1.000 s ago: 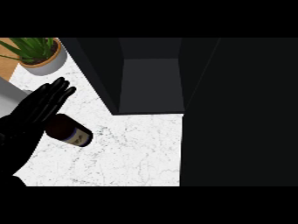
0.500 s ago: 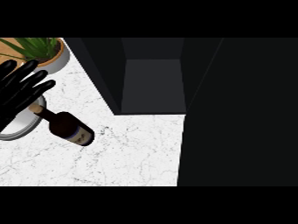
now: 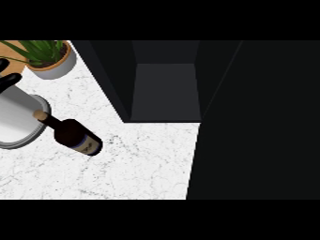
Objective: Pick up the wine, place it into the cabinet and close the cabinet
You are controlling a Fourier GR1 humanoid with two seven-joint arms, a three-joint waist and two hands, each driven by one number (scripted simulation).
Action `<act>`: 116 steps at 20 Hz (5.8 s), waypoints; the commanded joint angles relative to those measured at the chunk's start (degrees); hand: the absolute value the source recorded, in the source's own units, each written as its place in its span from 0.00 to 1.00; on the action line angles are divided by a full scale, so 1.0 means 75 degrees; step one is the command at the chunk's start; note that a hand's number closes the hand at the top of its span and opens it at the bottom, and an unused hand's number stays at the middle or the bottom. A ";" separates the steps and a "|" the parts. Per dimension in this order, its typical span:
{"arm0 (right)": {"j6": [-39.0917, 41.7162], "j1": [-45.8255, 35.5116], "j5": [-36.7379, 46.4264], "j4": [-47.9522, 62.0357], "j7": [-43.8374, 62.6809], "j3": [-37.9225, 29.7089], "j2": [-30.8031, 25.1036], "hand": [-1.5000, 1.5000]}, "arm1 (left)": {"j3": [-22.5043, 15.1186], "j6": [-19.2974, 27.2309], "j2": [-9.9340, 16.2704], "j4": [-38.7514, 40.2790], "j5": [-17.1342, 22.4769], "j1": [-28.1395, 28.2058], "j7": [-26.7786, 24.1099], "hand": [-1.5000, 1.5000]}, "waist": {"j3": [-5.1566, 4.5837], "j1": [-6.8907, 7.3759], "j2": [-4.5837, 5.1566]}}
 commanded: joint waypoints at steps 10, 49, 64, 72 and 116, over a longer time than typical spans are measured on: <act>-0.1096 -0.0468 0.1450 -0.1430 0.1666 0.1238 -0.0107 0.00 | 0.0080 -0.0107 -0.0104 0.0381 -0.0465 -0.0152 0.0276 0.00 | -0.0010 -0.0074 -0.0012; -0.2660 -0.1537 0.1857 -0.1581 0.2287 0.2016 -0.1306 0.00 | 0.0452 -0.3548 -0.1331 0.5291 -0.5618 0.0415 -0.3986 0.00 | -0.0024 -0.0163 -0.0002; -0.2982 -0.1312 0.1496 -0.1510 0.1761 0.2092 -0.1749 0.00 | 0.0074 -0.3414 -0.1593 0.8054 -0.8203 -0.0486 -0.6725 0.00 | -0.0014 -0.0188 0.0028; -0.3073 -0.1654 0.1448 -0.1190 0.1606 0.1944 -0.1893 0.00 | -0.0136 -0.3186 -0.1482 0.9706 -0.8928 -0.1130 -0.7856 0.00 | -0.0016 -0.0191 0.0045; -0.3989 -0.1462 0.1140 -0.1046 0.1205 0.2255 -0.2671 0.00 | -0.0361 -0.0068 -0.3010 0.9829 -0.8278 0.0467 -1.0265 1.00 | -0.0008 0.0080 -0.0055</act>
